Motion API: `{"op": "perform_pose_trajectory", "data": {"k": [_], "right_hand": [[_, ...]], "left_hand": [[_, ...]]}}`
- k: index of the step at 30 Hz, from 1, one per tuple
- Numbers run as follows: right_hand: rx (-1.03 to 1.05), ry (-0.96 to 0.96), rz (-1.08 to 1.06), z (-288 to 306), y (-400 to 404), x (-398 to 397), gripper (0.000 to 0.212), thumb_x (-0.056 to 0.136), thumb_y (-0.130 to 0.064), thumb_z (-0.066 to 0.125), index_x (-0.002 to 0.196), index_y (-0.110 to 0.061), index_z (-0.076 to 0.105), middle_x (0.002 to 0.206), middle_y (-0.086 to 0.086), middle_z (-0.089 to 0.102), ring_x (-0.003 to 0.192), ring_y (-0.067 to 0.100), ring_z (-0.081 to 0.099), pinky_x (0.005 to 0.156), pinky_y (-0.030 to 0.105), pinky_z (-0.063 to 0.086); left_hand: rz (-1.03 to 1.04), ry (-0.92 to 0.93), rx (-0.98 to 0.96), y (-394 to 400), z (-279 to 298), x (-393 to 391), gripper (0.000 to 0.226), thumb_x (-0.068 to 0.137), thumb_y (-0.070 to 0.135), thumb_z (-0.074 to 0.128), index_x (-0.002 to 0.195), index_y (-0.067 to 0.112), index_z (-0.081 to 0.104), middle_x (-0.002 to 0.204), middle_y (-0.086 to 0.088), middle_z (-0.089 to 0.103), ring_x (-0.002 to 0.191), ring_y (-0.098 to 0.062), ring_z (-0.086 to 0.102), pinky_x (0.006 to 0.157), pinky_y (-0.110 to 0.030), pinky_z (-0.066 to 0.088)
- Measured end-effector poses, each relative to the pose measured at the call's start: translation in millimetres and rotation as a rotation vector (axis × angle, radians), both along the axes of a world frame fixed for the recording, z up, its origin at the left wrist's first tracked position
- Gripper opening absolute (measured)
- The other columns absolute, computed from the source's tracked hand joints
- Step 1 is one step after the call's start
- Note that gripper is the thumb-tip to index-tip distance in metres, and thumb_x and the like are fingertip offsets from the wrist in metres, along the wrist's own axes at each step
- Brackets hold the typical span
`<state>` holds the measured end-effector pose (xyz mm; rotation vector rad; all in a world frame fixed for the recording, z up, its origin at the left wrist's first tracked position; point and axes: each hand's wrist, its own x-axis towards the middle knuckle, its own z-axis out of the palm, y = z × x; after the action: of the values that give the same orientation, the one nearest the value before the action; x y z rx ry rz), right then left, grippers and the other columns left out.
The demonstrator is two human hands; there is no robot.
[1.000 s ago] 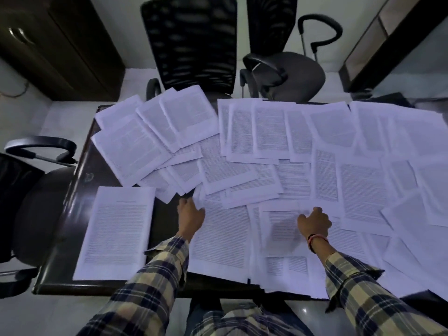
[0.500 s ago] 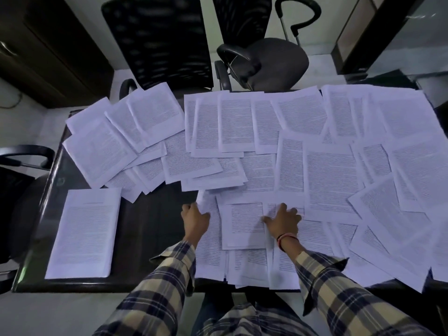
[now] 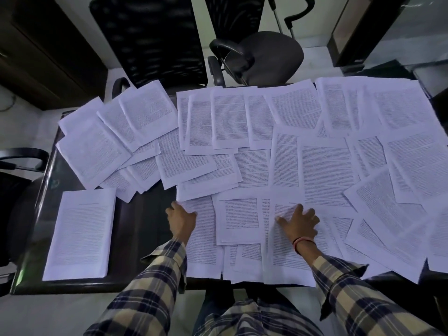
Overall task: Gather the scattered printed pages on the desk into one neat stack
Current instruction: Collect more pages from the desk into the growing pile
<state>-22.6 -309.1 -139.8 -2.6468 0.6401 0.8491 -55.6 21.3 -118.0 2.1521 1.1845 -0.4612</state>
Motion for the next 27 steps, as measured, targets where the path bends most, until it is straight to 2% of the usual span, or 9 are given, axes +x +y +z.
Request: {"op": "perform_pose_trajectory", "data": {"k": [5, 10, 14, 16, 18, 20, 23, 25, 27], "right_hand": [[-0.010, 0.038, 0.044, 3, 22, 1, 0.106, 0.080, -0.069, 0.069, 0.156, -0.017, 0.018, 0.158, 0.025, 0.017, 0.141, 0.047, 0.026, 0.100, 0.063, 0.046], [-0.009, 0.040, 0.087, 9, 47, 2, 0.107, 0.082, -0.069, 0.066, 0.158, -0.014, 0.014, 0.160, 0.027, 0.016, 0.142, 0.048, 0.024, 0.096, 0.061, 0.050], [0.039, 0.054, 0.171, 14, 54, 4, 0.095, 0.086, -0.069, 0.061, 0.156, -0.016, 0.023, 0.155, 0.025, 0.023, 0.138, 0.046, 0.029, 0.092, 0.056, 0.051], [0.044, 0.046, 0.168, 15, 50, 3, 0.084, 0.091, -0.066, 0.057, 0.151, -0.013, 0.032, 0.150, 0.024, 0.029, 0.135, 0.045, 0.033, 0.093, 0.055, 0.051], [0.014, 0.026, 0.096, 16, 40, 2, 0.070, 0.098, -0.054, 0.053, 0.148, -0.008, 0.037, 0.146, 0.024, 0.034, 0.132, 0.044, 0.037, 0.094, 0.055, 0.052], [-0.029, 0.008, -0.029, 18, 27, 0, 0.064, 0.099, -0.045, 0.054, 0.146, -0.006, 0.037, 0.146, 0.025, 0.035, 0.131, 0.044, 0.038, 0.095, 0.056, 0.051], [-0.036, 0.032, -0.232, 19, 8, 0, 0.081, 0.094, -0.050, 0.063, 0.151, -0.005, 0.026, 0.154, 0.026, 0.023, 0.137, 0.047, 0.030, 0.103, 0.061, 0.041], [-0.027, 0.051, -0.310, 19, 0, 0, 0.100, 0.087, -0.057, 0.069, 0.155, -0.005, 0.017, 0.157, 0.027, 0.016, 0.141, 0.048, 0.024, 0.107, 0.063, 0.036], [-0.026, 0.049, -0.336, 18, -3, 2, 0.110, 0.082, -0.062, 0.073, 0.155, -0.004, 0.015, 0.158, 0.029, 0.015, 0.143, 0.049, 0.022, 0.107, 0.063, 0.035]], "left_hand": [[-0.014, -0.032, -0.093, -22, 7, 2, 0.067, 0.088, 0.019, 0.080, 0.139, 0.000, 0.040, 0.136, -0.026, 0.055, 0.115, -0.044, 0.062, 0.089, -0.050, 0.057], [0.020, -0.083, -0.252, -23, 14, 3, 0.059, 0.086, 0.019, 0.080, 0.131, 0.004, 0.045, 0.119, -0.014, 0.059, 0.099, -0.032, 0.063, 0.079, -0.041, 0.056], [0.171, -0.222, -0.229, 4, 12, 1, 0.054, 0.086, 0.027, 0.082, 0.130, 0.009, 0.055, 0.114, -0.005, 0.060, 0.099, -0.024, 0.060, 0.082, -0.037, 0.050], [0.269, -0.274, -0.316, 20, 11, -1, 0.039, 0.085, 0.030, 0.083, 0.112, 0.013, 0.060, 0.103, -0.005, 0.063, 0.094, -0.026, 0.063, 0.078, -0.039, 0.052], [0.353, -0.308, -0.507, 31, 9, -2, 0.023, 0.085, 0.020, 0.084, 0.093, 0.008, 0.065, 0.097, -0.015, 0.070, 0.089, -0.033, 0.069, 0.081, -0.048, 0.057], [0.389, -0.297, -0.598, 38, 7, -4, 0.016, 0.084, 0.004, 0.082, 0.094, 0.002, 0.070, 0.102, -0.024, 0.075, 0.092, -0.040, 0.073, 0.087, -0.054, 0.060], [0.309, -0.216, -0.480, 41, 1, -4, 0.031, 0.078, 0.002, 0.087, 0.103, 0.001, 0.069, 0.103, -0.019, 0.075, 0.095, -0.041, 0.073, 0.082, -0.049, 0.062], [0.269, -0.157, -0.367, 38, 1, -2, 0.050, 0.076, 0.006, 0.090, 0.117, 0.005, 0.061, 0.112, -0.011, 0.068, 0.097, -0.031, 0.069, 0.078, -0.040, 0.058], [0.258, -0.137, -0.328, 34, 1, 3, 0.056, 0.077, 0.005, 0.088, 0.122, 0.007, 0.055, 0.116, -0.010, 0.061, 0.099, -0.028, 0.064, 0.077, -0.037, 0.054]]}}
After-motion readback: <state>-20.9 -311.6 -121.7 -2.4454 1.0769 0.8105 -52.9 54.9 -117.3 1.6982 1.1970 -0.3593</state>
